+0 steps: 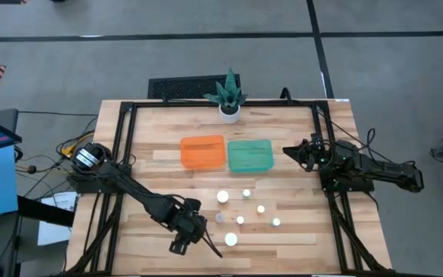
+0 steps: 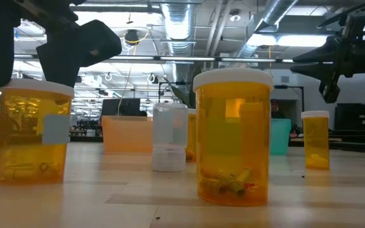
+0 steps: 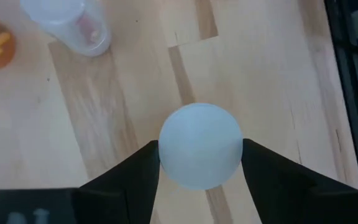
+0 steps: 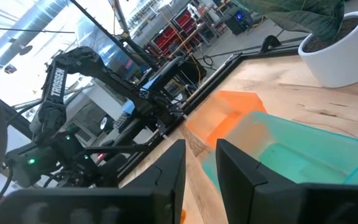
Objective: Pick and place medicine bottles into bin by pill shape (circle, oval)
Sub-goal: Put the bottom left orange capsule bottle into the orange bin
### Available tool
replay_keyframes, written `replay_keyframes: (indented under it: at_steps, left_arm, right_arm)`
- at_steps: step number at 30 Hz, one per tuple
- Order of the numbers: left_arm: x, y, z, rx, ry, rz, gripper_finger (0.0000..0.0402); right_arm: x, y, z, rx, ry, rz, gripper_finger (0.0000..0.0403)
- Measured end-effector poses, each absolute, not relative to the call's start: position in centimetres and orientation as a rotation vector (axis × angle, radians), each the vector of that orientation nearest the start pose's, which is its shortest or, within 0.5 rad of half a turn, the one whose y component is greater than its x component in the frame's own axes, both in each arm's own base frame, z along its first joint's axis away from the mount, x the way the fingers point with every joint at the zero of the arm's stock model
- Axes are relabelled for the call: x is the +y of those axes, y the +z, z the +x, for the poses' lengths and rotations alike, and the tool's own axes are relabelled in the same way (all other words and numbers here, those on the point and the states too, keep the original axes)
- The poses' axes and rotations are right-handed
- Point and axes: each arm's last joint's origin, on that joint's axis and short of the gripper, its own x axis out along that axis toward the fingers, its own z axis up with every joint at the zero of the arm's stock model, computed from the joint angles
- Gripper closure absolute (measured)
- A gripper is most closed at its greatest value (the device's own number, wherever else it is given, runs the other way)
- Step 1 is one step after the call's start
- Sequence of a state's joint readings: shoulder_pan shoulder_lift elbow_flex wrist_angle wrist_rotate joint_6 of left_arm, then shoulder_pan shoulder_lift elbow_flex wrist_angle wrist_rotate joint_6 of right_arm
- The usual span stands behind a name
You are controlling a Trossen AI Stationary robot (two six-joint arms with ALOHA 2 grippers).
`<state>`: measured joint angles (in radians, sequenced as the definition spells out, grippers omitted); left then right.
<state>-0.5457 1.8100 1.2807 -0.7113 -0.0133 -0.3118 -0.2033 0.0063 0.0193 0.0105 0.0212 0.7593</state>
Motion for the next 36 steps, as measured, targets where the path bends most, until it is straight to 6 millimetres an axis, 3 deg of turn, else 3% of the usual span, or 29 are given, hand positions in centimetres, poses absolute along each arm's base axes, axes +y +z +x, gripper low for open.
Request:
replay_keyframes:
  at_steps: [5,12,18,24,31,34,36]
  left_arm:
    - [-17.4,21.1,30.3,1.259,-0.215,0.063,0.02]
    - [-14.7,25.6,30.7,1.175,-0.139,-0.049,0.02]
    - [-10.2,30.1,31.2,1.106,0.035,-0.093,0.02]
    - [-4.0,33.6,32.4,1.031,0.188,-0.116,0.0202]
    - [3.8,34.1,32.5,1.023,0.341,-0.146,0.0202]
    - [5.4,33.9,32.0,1.052,0.328,-0.174,0.0202]
    - [5.3,33.8,31.8,1.097,0.258,-0.153,0.0205]
  right_arm:
    - [-2.0,17.0,9.5,-0.107,-0.206,0.754,0.03]
    - [-2.0,17.0,9.5,-0.105,-0.206,0.755,0.03]
    - [-2.0,17.0,9.5,-0.105,-0.206,0.755,0.03]
    - [-2.0,17.0,9.5,-0.105,-0.206,0.755,0.03]
    - [-2.0,17.0,9.5,-0.105,-0.206,0.756,0.03]
    - [-2.0,17.0,9.5,-0.105,-0.207,0.756,0.03]
    - [-2.0,17.0,9.5,-0.105,-0.206,0.756,0.03]
